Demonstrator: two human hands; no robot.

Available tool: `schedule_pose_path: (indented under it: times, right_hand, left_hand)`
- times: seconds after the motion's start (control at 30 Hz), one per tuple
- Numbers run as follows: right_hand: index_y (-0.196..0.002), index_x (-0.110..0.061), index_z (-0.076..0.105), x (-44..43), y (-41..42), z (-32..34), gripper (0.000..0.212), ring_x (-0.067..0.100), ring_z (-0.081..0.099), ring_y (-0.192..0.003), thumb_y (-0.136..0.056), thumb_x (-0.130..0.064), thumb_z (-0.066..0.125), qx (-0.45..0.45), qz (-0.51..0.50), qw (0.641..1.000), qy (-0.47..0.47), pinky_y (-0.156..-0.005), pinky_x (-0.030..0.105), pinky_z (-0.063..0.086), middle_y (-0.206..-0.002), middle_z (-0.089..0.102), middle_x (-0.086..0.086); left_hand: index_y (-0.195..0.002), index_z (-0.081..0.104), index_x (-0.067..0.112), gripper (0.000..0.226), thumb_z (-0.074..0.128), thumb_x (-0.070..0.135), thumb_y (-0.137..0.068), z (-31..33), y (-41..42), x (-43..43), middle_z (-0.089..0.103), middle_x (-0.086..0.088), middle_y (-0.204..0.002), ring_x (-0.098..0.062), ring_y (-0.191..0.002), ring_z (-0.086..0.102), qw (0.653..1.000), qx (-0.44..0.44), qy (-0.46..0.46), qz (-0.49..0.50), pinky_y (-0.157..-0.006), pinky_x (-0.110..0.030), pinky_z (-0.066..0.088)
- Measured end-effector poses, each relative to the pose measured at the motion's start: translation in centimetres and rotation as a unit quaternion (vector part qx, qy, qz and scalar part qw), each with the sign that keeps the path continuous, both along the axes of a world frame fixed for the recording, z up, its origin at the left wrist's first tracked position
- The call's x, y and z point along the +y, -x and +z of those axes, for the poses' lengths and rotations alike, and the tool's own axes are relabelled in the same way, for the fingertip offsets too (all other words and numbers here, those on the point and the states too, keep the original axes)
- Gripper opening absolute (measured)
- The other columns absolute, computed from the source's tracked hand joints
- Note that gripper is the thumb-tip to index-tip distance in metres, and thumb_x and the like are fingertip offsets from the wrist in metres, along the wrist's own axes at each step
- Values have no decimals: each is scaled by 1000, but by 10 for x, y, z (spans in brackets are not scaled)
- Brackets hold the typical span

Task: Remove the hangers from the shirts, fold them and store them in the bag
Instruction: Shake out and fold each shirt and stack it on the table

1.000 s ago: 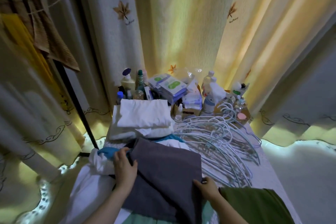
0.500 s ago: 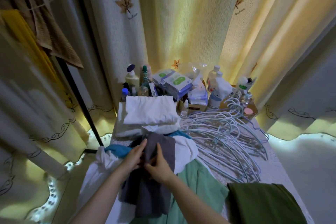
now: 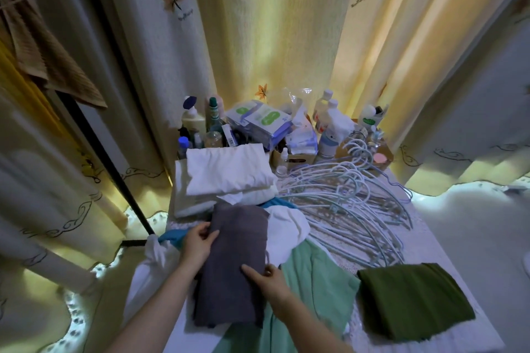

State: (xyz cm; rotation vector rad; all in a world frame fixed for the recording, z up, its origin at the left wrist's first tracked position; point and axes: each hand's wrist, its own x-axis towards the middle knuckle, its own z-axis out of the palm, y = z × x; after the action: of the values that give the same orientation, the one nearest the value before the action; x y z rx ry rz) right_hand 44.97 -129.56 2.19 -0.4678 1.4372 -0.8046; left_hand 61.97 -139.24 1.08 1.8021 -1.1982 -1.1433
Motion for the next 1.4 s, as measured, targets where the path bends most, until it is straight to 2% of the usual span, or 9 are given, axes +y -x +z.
schedule_pose_path:
  times: [0.23, 0.37, 0.47, 0.6, 0.67, 0.9, 1.03, 1.23, 1.4]
  right_hand:
    - [-122, -7, 58, -13, 11, 34, 49, 22, 63, -100, -75, -6, 71, 125, 144, 979, 75, -91, 36, 53, -118, 66, 15]
    - [-136, -22, 46, -26, 63, 79, 64, 18, 53, -118, -76, -17, 71, 337, 449, 799, 217, -98, 31, 43, -134, 55, 4]
    - [-128, -23, 50, -26, 112, 108, 56, 25, 54, -113, -76, -20, 70, 415, 549, 687, 234, -94, 35, 41, -128, 58, 6]
    - [-116, -23, 57, -10, 194, 131, 47, 17, 54, -101, -75, -31, 76, 429, 538, 700, 188, -84, 27, 40, -116, 61, 2]
    - [-109, -24, 60, -1, 240, 140, 46, 12, 53, -96, -70, -40, 81, 437, 480, 747, 144, -82, 26, 42, -108, 62, -1]
    - [-83, -24, 64, 16, 384, 134, 34, 11, 55, -74, -62, -37, 87, 507, 207, 836, 36, -60, 21, 39, -74, 60, -7]
    - [-118, -13, 56, 24, 409, 88, 54, 25, 57, -103, -70, -19, 81, 544, 160, 823, -5, -79, 27, 42, -112, 60, 12]
    - [-140, -29, 38, 38, 390, 29, 61, 34, 37, -128, -82, -23, 59, 576, 333, 740, -99, -108, 42, 35, -140, 39, 7]
    - [-133, -29, 48, 3, 340, 43, 43, 32, 28, -136, -91, -21, 49, 641, 356, 680, 8, -107, 44, 31, -142, 41, 1]
  left_hand:
    - [-139, 36, 27, 101, 89, 42, -54, 64, 4, -6, 34, -1, -142, -20, -131, 36, 937, -176, 160, -256, -109, -42, 36]
    - [-146, 12, 46, 116, 64, 78, -47, 101, 17, 4, -4, 17, -158, -9, -146, -8, 766, -333, 301, -459, -119, -34, -4]
    - [-124, 44, 39, 80, 57, 75, -53, 104, 49, 20, 23, 18, -152, -10, -146, 4, 696, -397, 288, -525, -118, -39, -13]
    - [-88, 41, 38, 44, 69, 55, -59, 92, 112, 47, 57, 15, -87, -11, -94, 56, 797, -252, 88, -542, -90, -24, 42]
    - [-89, 44, 36, 45, 78, 50, -62, 88, 144, 55, 63, 12, -87, -6, -83, 62, 843, -124, 16, -524, -65, -16, 47]
    - [-108, 53, 7, 52, 83, 25, -71, 61, 265, 68, 66, -1, -97, -6, -80, 63, 924, 70, -52, -371, -65, -14, 50]
    - [-118, 39, 6, 54, 73, -2, -77, 35, 309, 97, 56, -17, -112, -20, -100, 55, 940, 106, -89, -311, -88, -31, 47]
    - [-138, 28, 3, 73, 69, -6, -78, 12, 315, 128, 50, -16, -132, -16, -115, 50, 925, 77, -88, -360, -91, -16, 41]
    - [-124, 51, 3, 39, 59, -5, -86, 28, 257, 95, 58, -11, -106, -9, -66, 52, 938, 42, -76, -334, -60, -13, 43]
